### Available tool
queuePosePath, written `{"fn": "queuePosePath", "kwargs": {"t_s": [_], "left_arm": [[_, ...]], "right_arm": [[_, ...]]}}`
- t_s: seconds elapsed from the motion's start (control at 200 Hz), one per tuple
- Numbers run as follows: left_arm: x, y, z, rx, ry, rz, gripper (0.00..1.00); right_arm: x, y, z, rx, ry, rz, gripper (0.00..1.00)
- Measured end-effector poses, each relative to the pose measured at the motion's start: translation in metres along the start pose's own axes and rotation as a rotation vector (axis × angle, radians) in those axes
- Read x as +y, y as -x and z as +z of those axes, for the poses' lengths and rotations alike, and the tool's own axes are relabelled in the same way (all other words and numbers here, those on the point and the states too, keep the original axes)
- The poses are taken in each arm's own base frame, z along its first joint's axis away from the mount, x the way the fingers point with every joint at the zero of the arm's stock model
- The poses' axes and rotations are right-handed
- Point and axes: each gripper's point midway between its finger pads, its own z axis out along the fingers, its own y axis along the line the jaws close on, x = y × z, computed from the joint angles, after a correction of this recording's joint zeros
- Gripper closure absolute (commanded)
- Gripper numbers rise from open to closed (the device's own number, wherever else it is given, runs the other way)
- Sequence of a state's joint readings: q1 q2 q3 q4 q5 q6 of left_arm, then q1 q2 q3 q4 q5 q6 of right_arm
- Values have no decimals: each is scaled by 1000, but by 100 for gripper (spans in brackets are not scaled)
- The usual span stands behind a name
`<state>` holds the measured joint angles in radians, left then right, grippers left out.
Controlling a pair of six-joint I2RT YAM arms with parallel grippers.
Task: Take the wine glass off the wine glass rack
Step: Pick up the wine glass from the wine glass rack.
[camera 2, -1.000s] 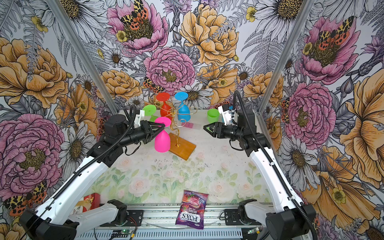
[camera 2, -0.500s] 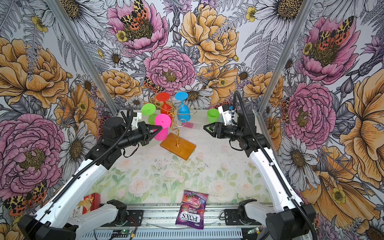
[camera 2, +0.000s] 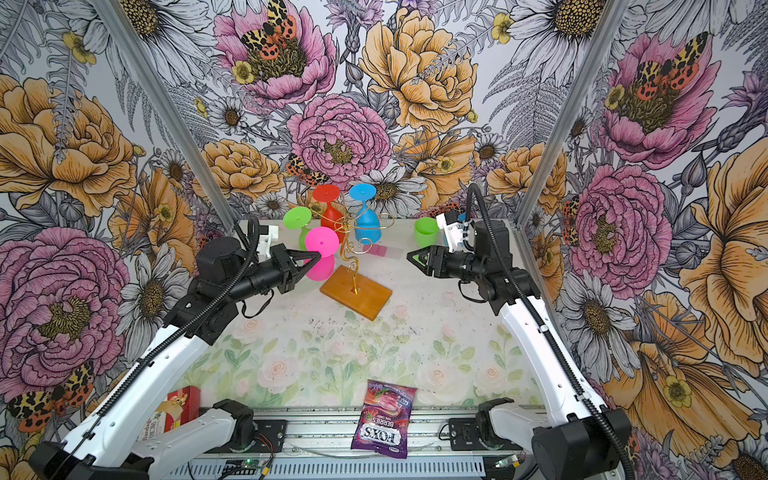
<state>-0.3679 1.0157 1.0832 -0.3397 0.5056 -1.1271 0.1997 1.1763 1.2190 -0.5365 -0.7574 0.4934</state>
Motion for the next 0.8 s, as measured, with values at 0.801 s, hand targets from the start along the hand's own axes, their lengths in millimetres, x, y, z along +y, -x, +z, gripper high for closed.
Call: {"fn": "queuePosePath", "kwargs": {"t_s": [0.801], "left_arm": [[-4,7,-4,-19,-6,-90,100]], "right_arm": [[2,0,-3,-9,3,7,48]]}}
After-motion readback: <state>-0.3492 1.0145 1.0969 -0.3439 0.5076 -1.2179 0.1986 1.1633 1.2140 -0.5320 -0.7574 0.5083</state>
